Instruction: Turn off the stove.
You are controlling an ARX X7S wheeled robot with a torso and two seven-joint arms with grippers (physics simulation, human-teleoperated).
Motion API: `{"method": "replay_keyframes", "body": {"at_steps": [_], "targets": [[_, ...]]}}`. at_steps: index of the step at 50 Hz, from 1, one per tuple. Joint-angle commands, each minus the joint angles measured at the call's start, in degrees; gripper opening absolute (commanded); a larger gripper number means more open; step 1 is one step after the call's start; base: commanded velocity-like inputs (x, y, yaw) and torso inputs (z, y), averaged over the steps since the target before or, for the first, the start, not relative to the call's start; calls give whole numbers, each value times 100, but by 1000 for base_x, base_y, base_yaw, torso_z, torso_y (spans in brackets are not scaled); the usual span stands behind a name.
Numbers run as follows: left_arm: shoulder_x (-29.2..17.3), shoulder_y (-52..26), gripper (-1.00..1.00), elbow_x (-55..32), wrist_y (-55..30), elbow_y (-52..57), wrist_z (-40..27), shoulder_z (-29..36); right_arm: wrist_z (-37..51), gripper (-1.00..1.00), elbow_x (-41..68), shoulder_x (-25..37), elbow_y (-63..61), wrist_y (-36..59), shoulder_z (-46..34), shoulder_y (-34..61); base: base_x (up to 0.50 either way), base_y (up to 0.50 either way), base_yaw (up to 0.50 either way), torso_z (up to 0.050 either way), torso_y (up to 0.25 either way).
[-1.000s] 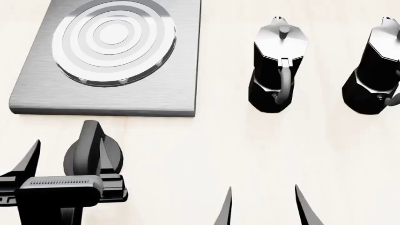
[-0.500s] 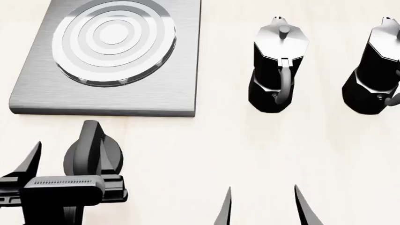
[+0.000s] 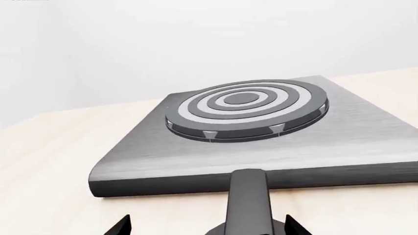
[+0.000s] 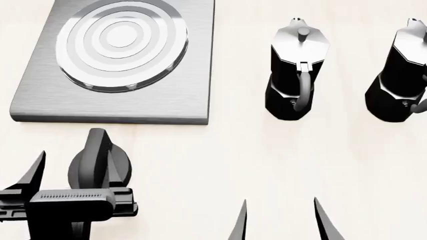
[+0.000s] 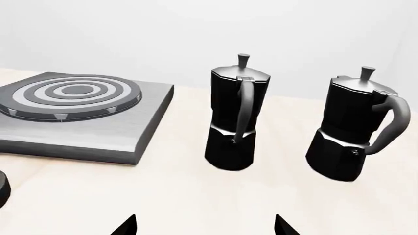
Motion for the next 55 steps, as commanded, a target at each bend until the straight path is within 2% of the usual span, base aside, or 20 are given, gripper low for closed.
{"method": "replay_keyframes", "body": {"at_steps": [1,32,43,55], "targets": [[-45,-18,100,-139,-9,-226,23,-28,19,100,2,11,-11,13,-19,9,0,0,0,0,0],[-496,511,100,-452,-405,934,31,-107,59,100,27,48,-4,-2,-46,25,0,0,0,0,0],[-551,511,100,-623,-469,824,-19,-274,68,100,33,60,-5,-1,-66,34,0,0,0,0,0],[-749,721,100,-855,-683,1278,-110,-466,92,100,37,65,-18,3,-82,35,0,0,0,0,0]]}}
